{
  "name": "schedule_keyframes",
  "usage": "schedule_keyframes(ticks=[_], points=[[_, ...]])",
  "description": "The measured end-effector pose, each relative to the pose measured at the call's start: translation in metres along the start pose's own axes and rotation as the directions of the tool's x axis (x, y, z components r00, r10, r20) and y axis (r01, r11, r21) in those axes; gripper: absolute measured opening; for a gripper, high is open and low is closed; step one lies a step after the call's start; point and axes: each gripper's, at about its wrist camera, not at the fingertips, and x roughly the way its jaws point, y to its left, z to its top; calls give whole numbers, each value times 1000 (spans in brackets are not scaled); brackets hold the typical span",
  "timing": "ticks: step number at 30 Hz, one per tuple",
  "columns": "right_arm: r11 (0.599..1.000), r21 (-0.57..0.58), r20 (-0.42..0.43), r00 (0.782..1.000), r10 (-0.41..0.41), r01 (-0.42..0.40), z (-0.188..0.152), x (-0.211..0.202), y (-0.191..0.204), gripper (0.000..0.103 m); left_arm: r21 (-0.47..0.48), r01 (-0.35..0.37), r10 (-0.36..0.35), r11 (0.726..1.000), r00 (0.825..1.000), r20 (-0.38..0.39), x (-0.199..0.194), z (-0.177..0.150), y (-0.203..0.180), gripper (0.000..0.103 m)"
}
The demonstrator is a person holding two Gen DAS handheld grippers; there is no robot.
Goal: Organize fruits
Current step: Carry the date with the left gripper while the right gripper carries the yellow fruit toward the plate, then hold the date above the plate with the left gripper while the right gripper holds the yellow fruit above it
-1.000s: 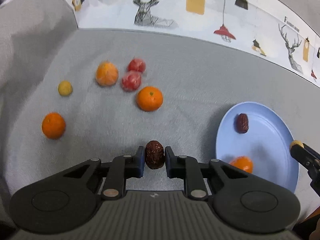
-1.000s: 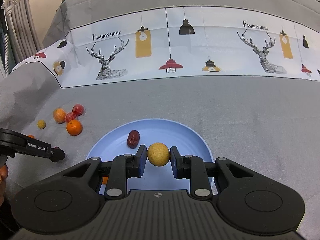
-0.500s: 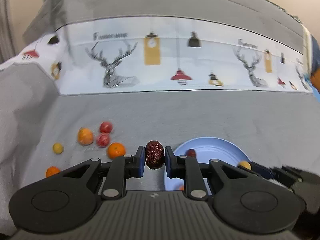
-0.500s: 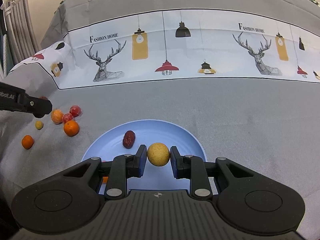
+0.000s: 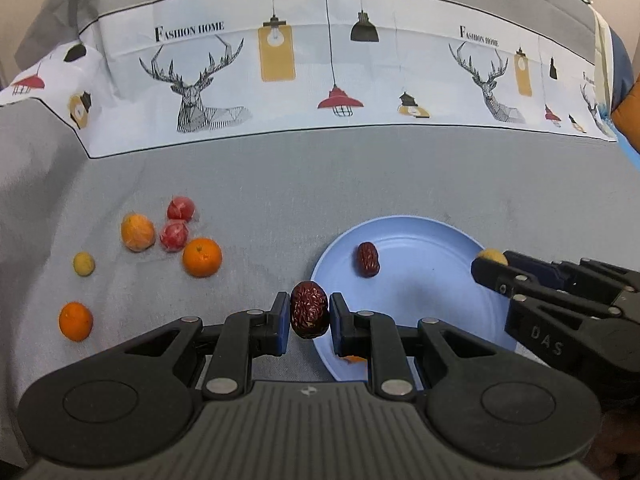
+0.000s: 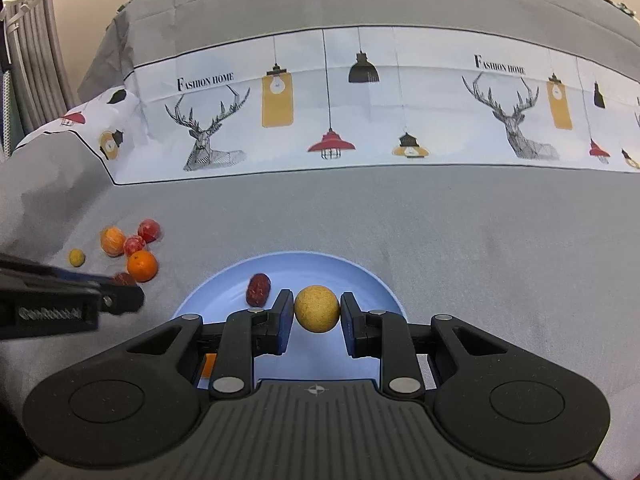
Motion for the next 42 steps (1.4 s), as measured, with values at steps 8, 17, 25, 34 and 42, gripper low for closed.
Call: schedule_keyframes(ticks=[8,17,25,34,42], points=[[1000,5,3,1000,-10,10,4,-5,-1,27,6,4,-4,1000,1000,-17,7,-1,-3,22],[1000,5,-9,1000,-21,21,4,-3,-5,27,9,8,-8,1000,999,-32,13,-2,-6,22],[1000,-1,-8,1000,-21,21,3,-2,-4,27,4,9,-9,1000,1000,-30,14,-2,-7,22],[1000,-4,-7,1000,-26,26,3,-2,-4,27,-16,10,-10,1000,1000,-22,13,-1,-4,22],[1000,-4,-8,999,-31,31,2,-2,-5,27,-128,35,-38,991,999,-22,14,4,13,22]])
